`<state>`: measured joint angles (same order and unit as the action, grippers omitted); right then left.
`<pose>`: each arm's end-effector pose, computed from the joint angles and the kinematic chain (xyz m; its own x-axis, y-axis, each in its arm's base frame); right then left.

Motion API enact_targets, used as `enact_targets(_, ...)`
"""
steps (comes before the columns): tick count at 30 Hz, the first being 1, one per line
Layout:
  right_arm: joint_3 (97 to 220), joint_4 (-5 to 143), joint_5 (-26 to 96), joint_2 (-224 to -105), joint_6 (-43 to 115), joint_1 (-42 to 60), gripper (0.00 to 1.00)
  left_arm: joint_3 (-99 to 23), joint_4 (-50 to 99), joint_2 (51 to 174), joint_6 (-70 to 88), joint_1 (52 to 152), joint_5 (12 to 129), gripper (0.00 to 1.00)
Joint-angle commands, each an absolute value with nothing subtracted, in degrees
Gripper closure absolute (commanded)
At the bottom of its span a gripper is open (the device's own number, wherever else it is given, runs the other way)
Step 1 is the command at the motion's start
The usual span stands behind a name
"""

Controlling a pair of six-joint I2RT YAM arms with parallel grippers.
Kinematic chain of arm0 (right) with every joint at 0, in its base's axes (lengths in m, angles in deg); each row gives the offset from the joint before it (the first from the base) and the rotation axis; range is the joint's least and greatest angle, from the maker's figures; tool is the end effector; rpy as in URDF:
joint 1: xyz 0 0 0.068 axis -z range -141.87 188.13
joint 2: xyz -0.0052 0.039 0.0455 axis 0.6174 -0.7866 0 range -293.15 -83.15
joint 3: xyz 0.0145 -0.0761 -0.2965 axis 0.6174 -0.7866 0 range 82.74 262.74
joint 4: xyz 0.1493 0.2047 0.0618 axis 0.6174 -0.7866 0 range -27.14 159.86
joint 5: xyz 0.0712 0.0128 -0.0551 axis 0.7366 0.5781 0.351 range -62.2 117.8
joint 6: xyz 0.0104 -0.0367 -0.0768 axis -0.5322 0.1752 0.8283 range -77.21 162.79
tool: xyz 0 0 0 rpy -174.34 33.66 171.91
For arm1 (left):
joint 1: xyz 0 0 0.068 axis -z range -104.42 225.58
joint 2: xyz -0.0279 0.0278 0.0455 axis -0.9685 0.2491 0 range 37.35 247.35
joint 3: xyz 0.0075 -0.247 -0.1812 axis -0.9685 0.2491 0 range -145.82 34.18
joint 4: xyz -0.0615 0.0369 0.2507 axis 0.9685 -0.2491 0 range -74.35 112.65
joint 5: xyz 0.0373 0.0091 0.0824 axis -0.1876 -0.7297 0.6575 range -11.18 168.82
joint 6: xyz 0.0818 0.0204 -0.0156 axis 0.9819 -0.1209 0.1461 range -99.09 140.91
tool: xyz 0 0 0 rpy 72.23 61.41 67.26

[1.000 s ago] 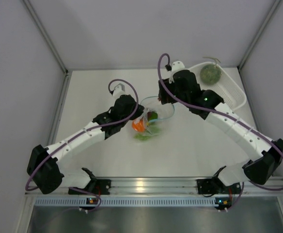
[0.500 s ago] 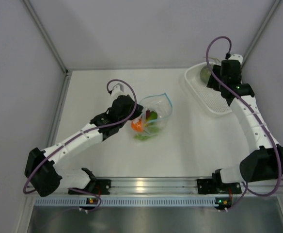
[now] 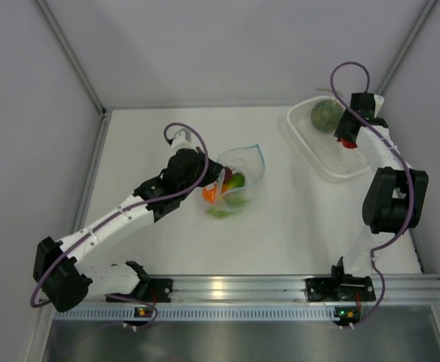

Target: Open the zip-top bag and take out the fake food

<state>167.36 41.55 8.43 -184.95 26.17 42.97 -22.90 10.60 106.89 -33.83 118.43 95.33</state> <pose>0.4303 -0.0616 0.2874 -0.5918 0.3210 -0.7394 0.5016 0.8647 -0.0262 0.2348 -0.1885 0.3385 -0.5531 -0.5548 -0.6215 0.0189 0.7375 -0.6751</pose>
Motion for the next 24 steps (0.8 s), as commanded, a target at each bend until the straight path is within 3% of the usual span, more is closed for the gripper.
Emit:
enact_targets(1,172.7,44.5,9.5,-187.3,26.0,44.0,0.48,-24.1,12.0,104.3,-31.8,118.6,92.5,1.00)
enact_targets(5,176.2,44.7,10.6,-192.6,26.7,44.9,0.45,-24.1,11.6,102.7,-31.2,118.6,92.3,1.00)
enact_targets(11,181.1,41.5,11.0,-196.3,27.2,45.4,0.28,-24.8,10.4,102.2,-30.4,118.6,92.0,1.00)
enact_targets(12,181.2,41.4,11.7,-196.0,27.3,45.3,0.19,-24.9,10.3,102.3,-30.3,118.6,92.0,1.00)
enact_targets(14,181.4,40.9,12.7,-195.1,27.5,45.3,0.14,-25.2,10.3,102.5,-30.0,118.6,91.7,1.00)
enact_targets(24,176.7,40.2,18.0,-185.2,25.8,43.2,0.20,-26.7,10.3,102.7,-29.4,118.6,91.6,1.00)
